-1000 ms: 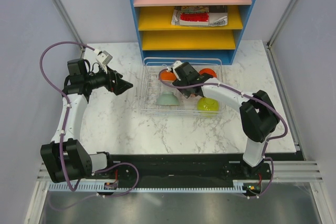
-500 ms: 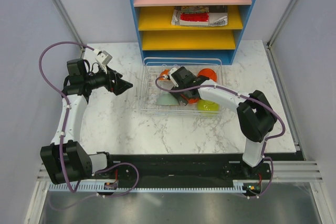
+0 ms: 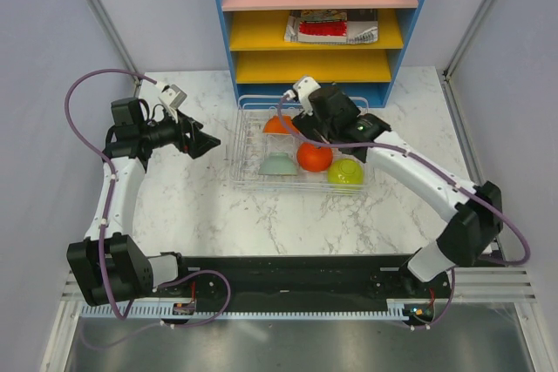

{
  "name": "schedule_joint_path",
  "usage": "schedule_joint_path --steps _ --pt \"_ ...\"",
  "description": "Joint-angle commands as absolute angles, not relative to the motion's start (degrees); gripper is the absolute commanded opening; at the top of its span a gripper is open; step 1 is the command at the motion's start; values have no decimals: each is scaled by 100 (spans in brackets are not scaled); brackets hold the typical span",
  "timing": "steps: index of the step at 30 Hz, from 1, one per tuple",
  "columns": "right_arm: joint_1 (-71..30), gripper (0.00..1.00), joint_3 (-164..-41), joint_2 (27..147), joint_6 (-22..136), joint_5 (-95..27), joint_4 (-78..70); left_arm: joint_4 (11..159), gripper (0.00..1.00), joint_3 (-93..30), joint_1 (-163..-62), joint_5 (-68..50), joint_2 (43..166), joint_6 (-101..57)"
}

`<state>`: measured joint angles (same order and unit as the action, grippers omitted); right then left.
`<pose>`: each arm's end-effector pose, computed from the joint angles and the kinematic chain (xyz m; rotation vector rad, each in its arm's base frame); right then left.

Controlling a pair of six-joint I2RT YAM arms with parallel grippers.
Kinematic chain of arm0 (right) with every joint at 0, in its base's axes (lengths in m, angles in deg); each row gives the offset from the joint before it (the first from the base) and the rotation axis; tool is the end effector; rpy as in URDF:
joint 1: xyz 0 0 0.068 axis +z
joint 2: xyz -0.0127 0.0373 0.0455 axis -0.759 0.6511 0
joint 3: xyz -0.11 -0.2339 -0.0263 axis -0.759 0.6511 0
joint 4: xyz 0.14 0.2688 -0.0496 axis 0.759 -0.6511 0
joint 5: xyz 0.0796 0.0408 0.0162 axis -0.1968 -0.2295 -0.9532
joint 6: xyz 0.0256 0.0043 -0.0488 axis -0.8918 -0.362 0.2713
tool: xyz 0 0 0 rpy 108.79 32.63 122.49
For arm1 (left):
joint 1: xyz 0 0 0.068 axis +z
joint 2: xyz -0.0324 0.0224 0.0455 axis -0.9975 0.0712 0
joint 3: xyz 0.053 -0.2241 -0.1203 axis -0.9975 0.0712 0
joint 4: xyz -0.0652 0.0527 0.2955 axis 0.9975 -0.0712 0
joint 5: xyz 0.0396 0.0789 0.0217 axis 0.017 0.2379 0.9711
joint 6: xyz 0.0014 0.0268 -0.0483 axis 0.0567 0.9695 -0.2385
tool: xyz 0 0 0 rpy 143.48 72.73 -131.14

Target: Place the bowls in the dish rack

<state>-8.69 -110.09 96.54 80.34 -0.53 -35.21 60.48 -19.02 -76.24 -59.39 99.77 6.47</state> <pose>0.3173 0.2513 0.3167 -0.8349 2.0251 -0.2678 0.3165 0.0214 0.2983 0.6708 1.8266 -0.7936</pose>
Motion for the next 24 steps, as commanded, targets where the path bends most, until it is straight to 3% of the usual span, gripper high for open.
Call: schedule_joint_path --steps 1,7,14,24 --pt "-1210 98 -11063 8830 8208 -365 -3585 5667 100 -1968 -7598 -6145 9779 1323" --pt "-2027 98 -10844 7302 8252 -2132 -4156 5377 100 -1862 -7335 -6188 9304 1448" --pt "-2318 98 -10255 5764 8437 -2477 -4183 4664 100 -1977 -6483 -6734 9120 1826" --pt "-2792 98 -10035 5313 8244 -3259 -3999 4664 100 -1704 -6174 -7059 8847 1984"
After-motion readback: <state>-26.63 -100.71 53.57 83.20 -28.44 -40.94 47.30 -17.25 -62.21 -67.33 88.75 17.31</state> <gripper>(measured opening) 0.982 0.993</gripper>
